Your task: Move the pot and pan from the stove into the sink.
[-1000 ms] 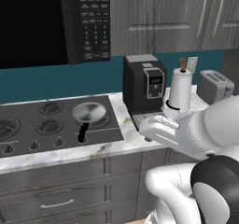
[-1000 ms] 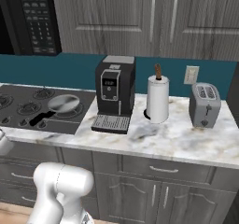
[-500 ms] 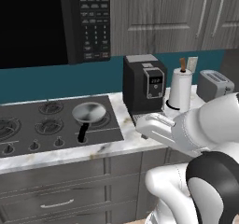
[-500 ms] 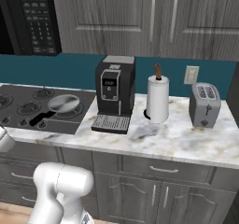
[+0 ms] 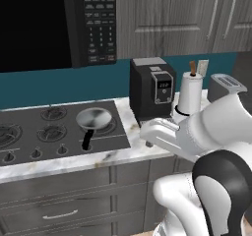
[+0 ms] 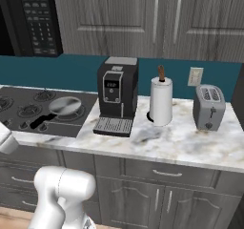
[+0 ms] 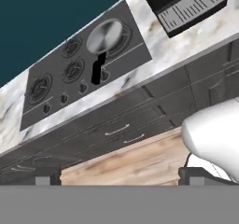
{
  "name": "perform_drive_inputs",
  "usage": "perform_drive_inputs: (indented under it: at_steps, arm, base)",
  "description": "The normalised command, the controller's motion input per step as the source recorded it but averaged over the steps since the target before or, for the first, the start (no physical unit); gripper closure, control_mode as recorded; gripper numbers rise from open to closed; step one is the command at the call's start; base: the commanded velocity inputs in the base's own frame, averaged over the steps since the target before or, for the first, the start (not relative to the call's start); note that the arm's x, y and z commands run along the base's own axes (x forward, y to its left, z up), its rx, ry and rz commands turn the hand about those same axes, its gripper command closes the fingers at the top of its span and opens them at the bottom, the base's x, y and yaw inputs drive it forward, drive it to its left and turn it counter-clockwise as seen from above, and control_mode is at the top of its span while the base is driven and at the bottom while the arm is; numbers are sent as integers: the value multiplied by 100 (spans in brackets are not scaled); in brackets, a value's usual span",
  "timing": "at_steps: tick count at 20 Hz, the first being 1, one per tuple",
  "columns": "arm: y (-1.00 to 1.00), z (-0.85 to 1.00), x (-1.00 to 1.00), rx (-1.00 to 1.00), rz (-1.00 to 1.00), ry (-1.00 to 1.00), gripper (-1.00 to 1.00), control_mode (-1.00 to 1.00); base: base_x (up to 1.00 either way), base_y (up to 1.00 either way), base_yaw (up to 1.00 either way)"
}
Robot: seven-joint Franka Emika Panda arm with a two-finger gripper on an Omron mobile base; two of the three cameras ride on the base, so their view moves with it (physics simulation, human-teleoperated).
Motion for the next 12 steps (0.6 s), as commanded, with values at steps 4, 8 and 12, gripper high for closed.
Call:
perform_drive_inputs:
  at_steps: [4, 8, 12]
  arm:
    - [0, -25, 0, 0, 7, 6, -100, -100]
    - [3, -22, 13, 0, 6, 8, -100, -100]
    - [14, -20, 25, 0, 3, 2, -100, -100]
  base:
    - [0, 0, 0]
    - [0, 0, 0]
    - [0, 0, 0]
